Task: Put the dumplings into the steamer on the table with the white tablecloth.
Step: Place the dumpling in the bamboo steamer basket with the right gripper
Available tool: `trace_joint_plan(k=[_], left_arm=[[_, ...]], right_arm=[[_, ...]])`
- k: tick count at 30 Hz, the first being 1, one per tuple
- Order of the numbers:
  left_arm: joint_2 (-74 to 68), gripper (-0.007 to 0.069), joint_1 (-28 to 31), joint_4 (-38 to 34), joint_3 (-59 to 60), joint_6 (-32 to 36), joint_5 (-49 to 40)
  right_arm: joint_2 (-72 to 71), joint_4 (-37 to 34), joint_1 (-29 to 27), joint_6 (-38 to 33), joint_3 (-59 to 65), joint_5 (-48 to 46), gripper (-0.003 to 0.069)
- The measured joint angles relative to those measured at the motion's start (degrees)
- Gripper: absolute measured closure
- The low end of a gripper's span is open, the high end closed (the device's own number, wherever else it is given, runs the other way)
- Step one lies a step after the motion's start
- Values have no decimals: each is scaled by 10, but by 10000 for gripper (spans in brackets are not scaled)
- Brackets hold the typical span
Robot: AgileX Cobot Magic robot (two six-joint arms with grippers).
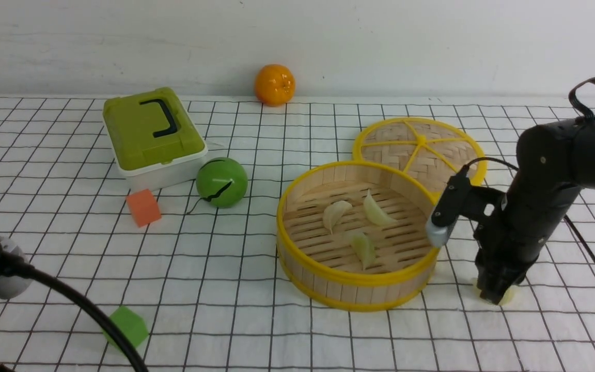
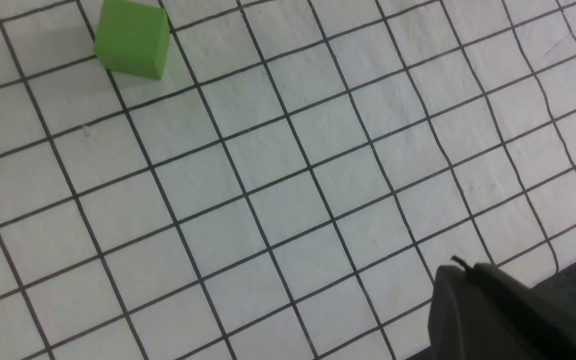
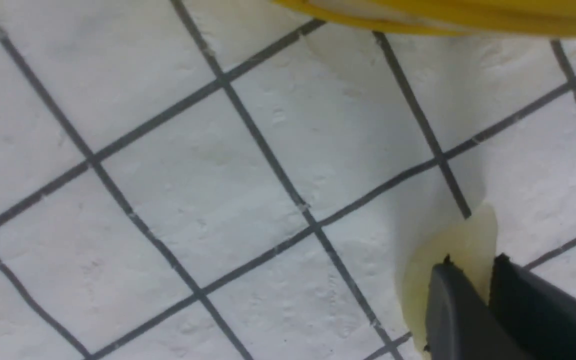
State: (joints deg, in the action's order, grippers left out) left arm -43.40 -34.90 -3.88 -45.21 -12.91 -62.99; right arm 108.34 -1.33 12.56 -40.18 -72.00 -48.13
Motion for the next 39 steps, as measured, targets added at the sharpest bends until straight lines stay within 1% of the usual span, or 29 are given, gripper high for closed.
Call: trace_joint_plan(k=[1,2,5,10,16,19,22,24,26,31,33,35,37,39], left_arm=[[0,619,0,0,0,0,-1],[0,616,0,0,0,0,-6],[0,613,0,1,0,1,-10],[0,608,0,1,0,1,-10],[0,606,0,3,0,14,-10],[0,606,0,4,0,15,-10],[0,606,0,7,0,15,-7],[0,606,0,9,0,15,2],[0,603,0,9,0,15,8],[9,602,0,17,0,15,11],[28,602,0,26,0,15,11],[59,600,0,32,0,15,10],[100,597,0,42,0,15,7],[147,596,0,52,0,15,3]], right_arm=[[0,0,0,0,0,0,589],[-9,1,0,15,0,-8,648],[-27,0,0,21,-1,-32,673],[-69,-27,0,34,-24,-49,673],[-94,-44,0,83,-41,-65,673],[-94,-85,12,94,-46,-61,673],[-89,-136,48,104,-65,-30,673],[-80,-142,74,132,-78,6,673],[-62,-134,89,179,-91,41,673],[5,-56,91,324,-103,73,671],[25,-43,91,365,-103,88,662],[32,-38,91,387,-103,104,640],[32,-36,91,398,-103,105,580],[26,-36,91,402,-103,106,489]])
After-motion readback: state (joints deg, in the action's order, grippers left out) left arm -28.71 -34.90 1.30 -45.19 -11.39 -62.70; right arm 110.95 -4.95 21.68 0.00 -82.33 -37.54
